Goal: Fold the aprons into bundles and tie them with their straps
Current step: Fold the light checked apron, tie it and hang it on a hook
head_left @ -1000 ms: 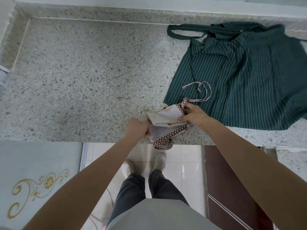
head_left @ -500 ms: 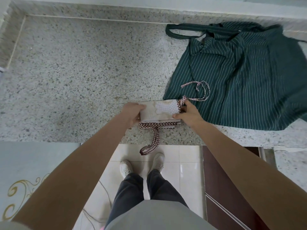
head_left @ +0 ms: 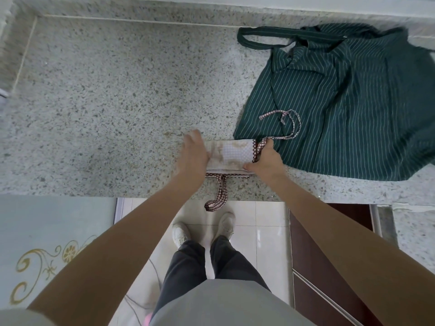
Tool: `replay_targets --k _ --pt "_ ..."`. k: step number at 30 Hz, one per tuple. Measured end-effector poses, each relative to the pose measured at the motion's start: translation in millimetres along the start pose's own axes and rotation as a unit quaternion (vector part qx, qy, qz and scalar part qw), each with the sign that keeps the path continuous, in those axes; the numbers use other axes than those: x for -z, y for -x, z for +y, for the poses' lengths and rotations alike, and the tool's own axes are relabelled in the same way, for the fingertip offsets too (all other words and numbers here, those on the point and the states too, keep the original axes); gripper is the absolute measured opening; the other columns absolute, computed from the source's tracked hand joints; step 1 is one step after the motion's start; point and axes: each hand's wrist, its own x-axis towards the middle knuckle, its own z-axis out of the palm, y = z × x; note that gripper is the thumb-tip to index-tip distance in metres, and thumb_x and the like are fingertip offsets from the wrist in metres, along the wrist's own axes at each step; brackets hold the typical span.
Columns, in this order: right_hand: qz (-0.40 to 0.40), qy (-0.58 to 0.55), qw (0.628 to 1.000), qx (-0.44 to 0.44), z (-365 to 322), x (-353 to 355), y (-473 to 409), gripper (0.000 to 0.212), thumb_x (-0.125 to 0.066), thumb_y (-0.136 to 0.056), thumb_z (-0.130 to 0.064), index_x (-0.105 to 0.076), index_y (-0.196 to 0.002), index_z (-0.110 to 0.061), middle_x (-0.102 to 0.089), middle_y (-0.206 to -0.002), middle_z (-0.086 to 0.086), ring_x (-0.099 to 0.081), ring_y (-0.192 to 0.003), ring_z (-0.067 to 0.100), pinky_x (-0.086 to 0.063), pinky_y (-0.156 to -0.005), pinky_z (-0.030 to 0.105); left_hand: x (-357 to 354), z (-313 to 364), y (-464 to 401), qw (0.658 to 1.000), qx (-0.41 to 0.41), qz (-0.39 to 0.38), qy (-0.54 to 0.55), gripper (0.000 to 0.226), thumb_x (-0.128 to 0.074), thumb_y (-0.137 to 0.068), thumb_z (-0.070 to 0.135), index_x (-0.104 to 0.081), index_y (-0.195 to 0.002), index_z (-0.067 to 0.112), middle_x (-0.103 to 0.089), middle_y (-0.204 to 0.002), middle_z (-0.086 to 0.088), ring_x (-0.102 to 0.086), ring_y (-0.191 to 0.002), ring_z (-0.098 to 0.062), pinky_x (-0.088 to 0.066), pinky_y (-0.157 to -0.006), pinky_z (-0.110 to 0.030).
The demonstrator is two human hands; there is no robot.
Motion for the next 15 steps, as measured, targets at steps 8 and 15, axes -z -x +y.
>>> replay_targets --k 8,15 --pt "0.163 0.185 0.964 0.101 2.9 -6.7 13.5 0.107 -0.082 -0.067 -0.027 -0.012 -0.148 -0.016 -0.029 -0.142 0.015 -0.035 -0.130 0.027 -0.031 -0.107 0.035 -27.2 -34.7 -11.2 0.892 -0.365 -0.085 -0.254 0.064 0.007 -0.090 0.046 0.009 -0.148 0.020 0.009 -0.158 -0.001 0.010 -0.145 -0.023 0.008 -0.114 -0.034" --pt "-0.021 0.398 0.890 0.220 0.0 -2.5 3.5 0.068 -0.048 -0.096 -0.032 -0.011 -0.151 -0.015 -0.009 -0.159 0.000 -0.012 -0.145 0.015 0.006 -0.117 0.033 -25.3 -37.2 -20.9 0.885 -0.365 -0.118 -0.263 0.063 -0.009 -0.097 0.049 0.010 -0.149 0.020 0.015 -0.157 0.002 0.013 -0.145 -0.018 0.008 -0.116 -0.033"
